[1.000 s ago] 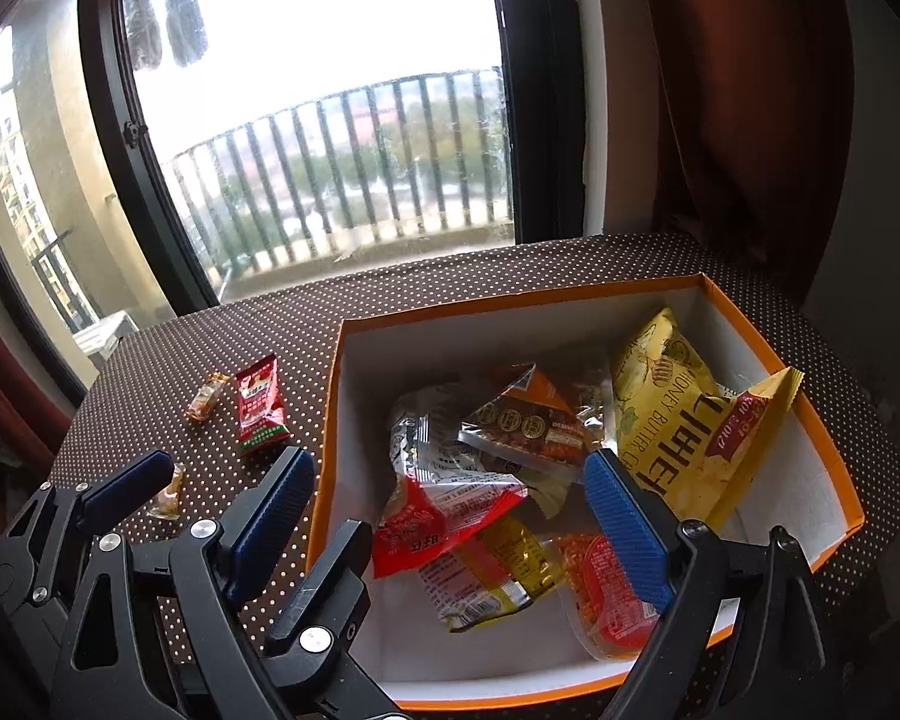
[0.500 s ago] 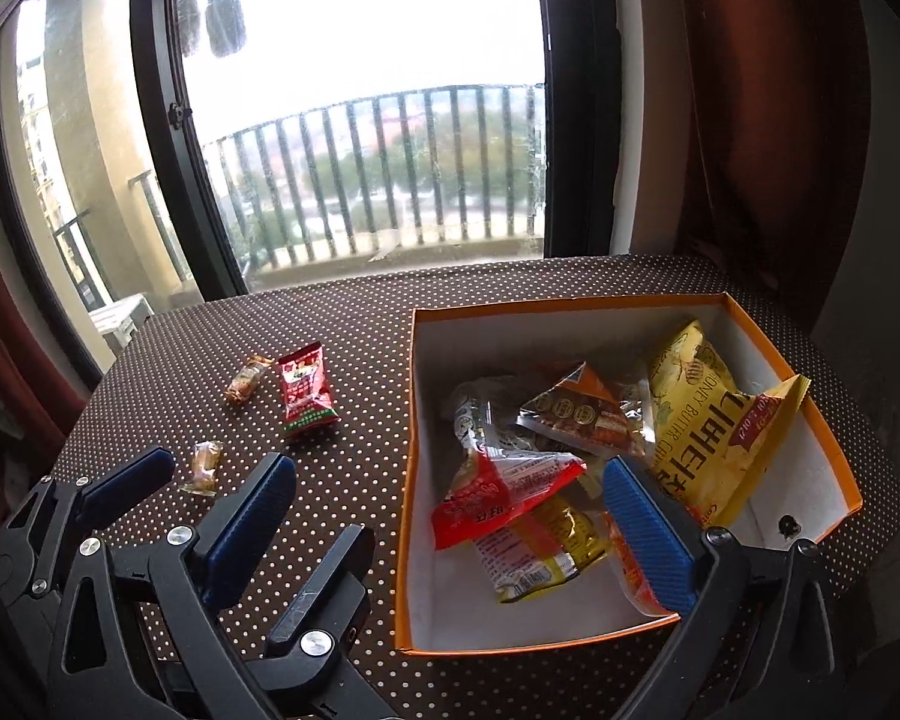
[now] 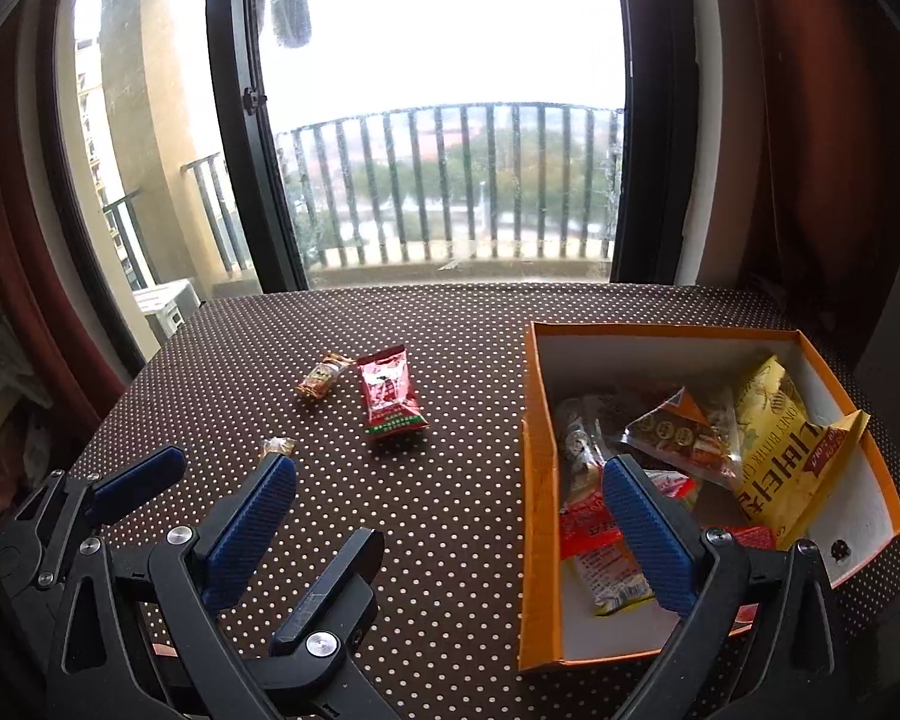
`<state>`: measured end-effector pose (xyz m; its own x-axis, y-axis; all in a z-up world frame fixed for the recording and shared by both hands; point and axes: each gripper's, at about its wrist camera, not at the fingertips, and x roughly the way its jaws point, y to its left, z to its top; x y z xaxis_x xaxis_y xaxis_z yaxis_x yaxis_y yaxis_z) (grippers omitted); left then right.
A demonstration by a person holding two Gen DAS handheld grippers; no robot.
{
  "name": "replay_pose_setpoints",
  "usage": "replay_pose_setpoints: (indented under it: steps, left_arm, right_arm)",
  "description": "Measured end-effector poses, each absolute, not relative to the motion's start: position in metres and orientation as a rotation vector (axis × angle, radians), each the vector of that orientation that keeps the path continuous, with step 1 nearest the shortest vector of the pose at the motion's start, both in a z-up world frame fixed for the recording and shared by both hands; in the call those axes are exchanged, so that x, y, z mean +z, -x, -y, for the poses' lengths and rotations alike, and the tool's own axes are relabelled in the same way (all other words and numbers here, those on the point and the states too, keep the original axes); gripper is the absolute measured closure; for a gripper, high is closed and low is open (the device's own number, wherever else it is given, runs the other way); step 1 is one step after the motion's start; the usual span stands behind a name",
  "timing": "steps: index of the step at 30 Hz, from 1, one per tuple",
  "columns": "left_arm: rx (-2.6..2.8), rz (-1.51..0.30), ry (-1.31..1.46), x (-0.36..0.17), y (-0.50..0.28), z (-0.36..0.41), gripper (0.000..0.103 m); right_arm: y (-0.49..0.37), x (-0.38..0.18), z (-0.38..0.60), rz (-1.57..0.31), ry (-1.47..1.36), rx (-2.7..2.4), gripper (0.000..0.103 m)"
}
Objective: Organize snacks
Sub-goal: 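Withdraw both tools from the box toward the remaining small snacks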
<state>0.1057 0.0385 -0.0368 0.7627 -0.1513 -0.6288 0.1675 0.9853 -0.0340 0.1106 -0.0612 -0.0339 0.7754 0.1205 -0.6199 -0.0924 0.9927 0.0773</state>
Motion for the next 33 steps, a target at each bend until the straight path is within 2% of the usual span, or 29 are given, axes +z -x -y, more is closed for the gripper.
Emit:
replay_pose_setpoints:
  steps: [26,33]
  left_arm:
    - [-0.054,-0.748,-0.016,-0.088,-0.178,-0.105,0.001]
    - [-0.028,-0.783,-0.003,-0.105,-0.206,-0.110,0.008]
  right_arm:
    - [-0.182,-0.084,-0.014,-0.753,-0.044,0.214,0.000]
    - [-0.210,-0.100,-0.022,-0.769,-0.033,0.210,0.000]
